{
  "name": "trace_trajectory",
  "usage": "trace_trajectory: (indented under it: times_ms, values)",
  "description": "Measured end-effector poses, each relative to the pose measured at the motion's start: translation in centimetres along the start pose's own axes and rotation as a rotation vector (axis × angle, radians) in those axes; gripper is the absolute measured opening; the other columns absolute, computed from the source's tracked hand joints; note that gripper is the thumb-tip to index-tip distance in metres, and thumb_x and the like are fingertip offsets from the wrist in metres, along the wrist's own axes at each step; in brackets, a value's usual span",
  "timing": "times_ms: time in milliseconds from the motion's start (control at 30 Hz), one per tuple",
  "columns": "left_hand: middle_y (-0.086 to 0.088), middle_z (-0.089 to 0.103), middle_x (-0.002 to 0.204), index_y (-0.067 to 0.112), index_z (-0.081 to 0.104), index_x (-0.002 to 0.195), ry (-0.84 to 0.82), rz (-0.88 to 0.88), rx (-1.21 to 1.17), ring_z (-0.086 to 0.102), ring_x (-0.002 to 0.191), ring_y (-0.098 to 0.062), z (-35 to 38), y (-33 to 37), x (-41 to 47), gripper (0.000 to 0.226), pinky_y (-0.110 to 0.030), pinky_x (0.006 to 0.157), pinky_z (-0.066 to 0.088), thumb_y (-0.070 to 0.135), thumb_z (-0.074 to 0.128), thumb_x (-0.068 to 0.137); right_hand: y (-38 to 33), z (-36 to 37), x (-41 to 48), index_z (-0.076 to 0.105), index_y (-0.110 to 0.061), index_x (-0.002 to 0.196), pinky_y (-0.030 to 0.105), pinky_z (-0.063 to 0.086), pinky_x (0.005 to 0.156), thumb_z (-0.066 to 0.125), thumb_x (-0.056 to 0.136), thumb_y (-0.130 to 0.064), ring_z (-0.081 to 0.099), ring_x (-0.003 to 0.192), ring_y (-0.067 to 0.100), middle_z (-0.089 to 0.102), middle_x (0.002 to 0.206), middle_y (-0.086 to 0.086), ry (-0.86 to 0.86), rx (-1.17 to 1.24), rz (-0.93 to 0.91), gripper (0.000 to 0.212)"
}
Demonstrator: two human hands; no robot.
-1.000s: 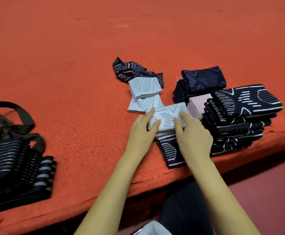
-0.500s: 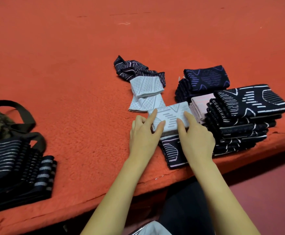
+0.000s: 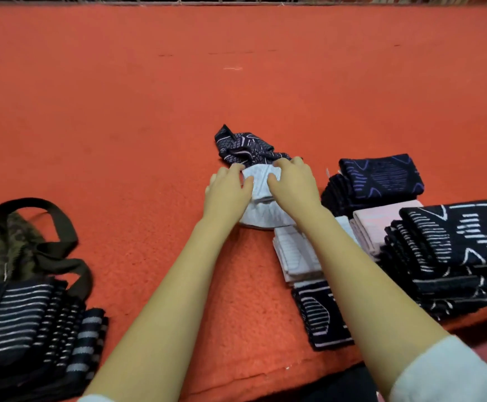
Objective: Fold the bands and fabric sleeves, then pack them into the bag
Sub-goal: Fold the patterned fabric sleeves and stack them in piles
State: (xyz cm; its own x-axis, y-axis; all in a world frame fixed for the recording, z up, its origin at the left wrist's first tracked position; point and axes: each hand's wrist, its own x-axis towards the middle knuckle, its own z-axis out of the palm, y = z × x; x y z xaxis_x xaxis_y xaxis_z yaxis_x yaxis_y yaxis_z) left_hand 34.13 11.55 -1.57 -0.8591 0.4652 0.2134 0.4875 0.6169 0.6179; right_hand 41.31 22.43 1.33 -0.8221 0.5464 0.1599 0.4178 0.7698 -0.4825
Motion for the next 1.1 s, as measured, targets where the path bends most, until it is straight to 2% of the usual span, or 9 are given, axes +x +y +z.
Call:
trace_trajectory:
  times_ms: [333,500,600,700,767,800,867,1000,1100]
  values:
    - [-0.016,0.047,0.128,0.014,0.045,0.133,0.004,-0.086,0.071,0.042,0.119,-0.034,0.8,-2.0,11.0,0.039,-0.042,0.098,0.035,0.031,0.043,0.097,-1.8,3.5,11.7,0.055,-0.004,0.121,0.039,0.036,0.091,0.041,0.094,-0.016,0.043,0.113,0.035,0.050,0.120,0.019,-0.013,-0.057,-0.073,0.033]
    - [-0.016,0.047,0.129,0.012,0.047,0.132,-0.014,-0.106,0.061,0.042,0.119,-0.035,2.2,-3.5,14.8,0.042,-0.040,0.099,0.033,0.035,0.043,0.098,-1.6,5.0,15.2,0.056,-0.003,0.117,0.039,0.038,0.088,0.042,0.093,-0.020,0.047,0.111,0.037,0.052,0.120,0.019,-0.074,-0.074,0.003,0.032]
    - [-0.018,0.049,0.125,0.008,0.055,0.124,-0.057,-0.118,0.036,0.042,0.118,-0.034,3.5,-4.2,16.0,0.042,-0.037,0.099,0.032,0.038,0.047,0.096,-1.3,5.8,15.9,0.051,-0.008,0.081,0.034,0.035,0.074,0.048,0.089,-0.024,0.050,0.094,0.034,0.058,0.105,0.019,-0.133,-0.030,0.048,0.018]
    - [-0.016,0.058,0.123,0.005,0.061,0.120,-0.037,-0.108,-0.088,0.049,0.117,-0.029,3.8,-4.1,15.9,0.039,-0.029,0.095,0.033,0.030,0.060,0.091,-1.3,5.8,15.7,0.036,-0.013,0.062,0.030,0.029,0.070,0.053,0.087,-0.021,0.042,0.082,0.027,0.050,0.078,0.010,-0.140,-0.005,0.066,0.032]
    - [-0.012,0.062,0.123,0.004,0.060,0.121,0.008,-0.120,-0.220,0.054,0.115,-0.024,3.1,-3.9,15.2,0.039,-0.020,0.086,0.033,0.026,0.063,0.089,-1.5,5.6,15.4,0.057,-0.007,0.075,0.032,0.037,0.071,0.059,0.086,-0.018,0.051,0.087,0.030,0.058,0.079,0.010,-0.122,0.083,0.065,0.016]
    - [-0.011,0.062,0.123,0.005,0.060,0.122,0.037,-0.118,-0.260,0.054,0.115,-0.022,2.7,-4.0,14.7,0.038,-0.018,0.084,0.033,0.025,0.062,0.090,-1.5,5.6,15.2,0.065,-0.005,0.092,0.035,0.043,0.077,0.063,0.085,-0.018,0.057,0.095,0.031,0.065,0.091,0.012,-0.110,0.146,0.053,0.015]
    - [-0.010,0.064,0.118,0.006,0.061,0.119,0.085,-0.101,-0.318,0.056,0.111,-0.022,1.8,-4.2,13.5,0.033,-0.018,0.080,0.033,0.026,0.058,0.093,-1.9,5.3,14.3,0.066,-0.006,0.112,0.039,0.046,0.091,0.069,0.083,-0.018,0.061,0.102,0.025,0.068,0.107,0.010,-0.094,0.263,0.055,0.031]
    - [-0.001,0.064,0.100,0.012,0.062,0.108,0.149,-0.116,-0.419,0.058,0.097,-0.019,-1.1,-4.3,10.3,0.026,-0.018,0.072,0.033,0.031,0.049,0.097,-3.5,4.7,11.5,0.071,-0.009,0.105,0.038,0.044,0.091,0.070,0.081,-0.015,0.061,0.097,0.021,0.067,0.102,0.007,-0.010,0.377,-0.089,0.024]
    - [0.004,0.057,0.090,0.018,0.052,0.103,0.173,-0.277,-0.477,0.050,0.092,-0.018,-3.6,-3.9,7.5,0.038,-0.025,0.073,0.030,0.050,0.033,0.099,-4.6,4.6,8.8,0.072,-0.008,0.102,0.037,0.042,0.093,0.070,0.079,-0.009,0.059,0.102,0.024,0.067,0.102,0.009,-0.023,0.406,-0.219,0.023]
